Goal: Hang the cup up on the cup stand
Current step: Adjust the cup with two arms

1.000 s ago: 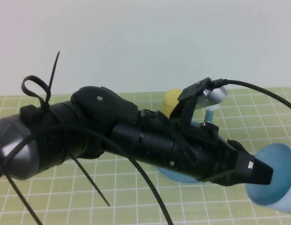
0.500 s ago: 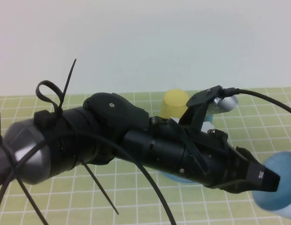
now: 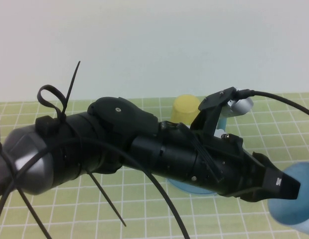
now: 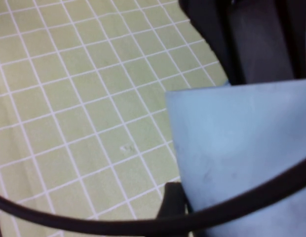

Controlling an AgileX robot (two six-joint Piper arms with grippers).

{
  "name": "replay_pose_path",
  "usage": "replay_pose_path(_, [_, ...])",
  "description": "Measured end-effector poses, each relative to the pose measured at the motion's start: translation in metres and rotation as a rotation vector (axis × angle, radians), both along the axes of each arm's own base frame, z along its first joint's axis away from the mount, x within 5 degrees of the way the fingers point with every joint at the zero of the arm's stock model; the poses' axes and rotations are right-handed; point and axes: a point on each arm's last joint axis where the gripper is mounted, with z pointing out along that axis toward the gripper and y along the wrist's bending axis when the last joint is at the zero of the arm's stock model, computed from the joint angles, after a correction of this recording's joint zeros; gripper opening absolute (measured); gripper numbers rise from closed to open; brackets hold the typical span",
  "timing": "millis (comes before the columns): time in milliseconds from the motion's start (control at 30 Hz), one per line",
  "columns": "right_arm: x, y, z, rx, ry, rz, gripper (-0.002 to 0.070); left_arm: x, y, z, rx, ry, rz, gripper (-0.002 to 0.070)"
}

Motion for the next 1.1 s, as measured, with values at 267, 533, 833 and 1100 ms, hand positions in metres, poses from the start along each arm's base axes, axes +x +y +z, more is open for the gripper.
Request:
replay_pose_path(267, [0.0, 0.0, -0.001, -0.009, 0.01, 0.007, 0.0619, -0.001, 0.001, 0.0, -0.004, -0.002, -0.022, 0.0389])
replay_pose_path(533, [0.001, 0.0, -0.001, -0.008, 0.001, -0.002, 0.0619, 0.019, 0.032, 0.011, -0.045, 0.019, -0.02, 0.0389])
replay_pose_path(833, [0.002, -0.002, -0.001, -0.026, -0.011, -0.013, 0.0619, 0.001, 0.028, 0.053, -0.1, -0.064, -0.194, 0.0389])
replay_pose_path(1100, [0.003, -0.003, -0.002, -0.037, -0.017, -0.023, 0.0619, -0.018, 0.007, 0.056, 0.07, -0.167, -0.199, 0.0389])
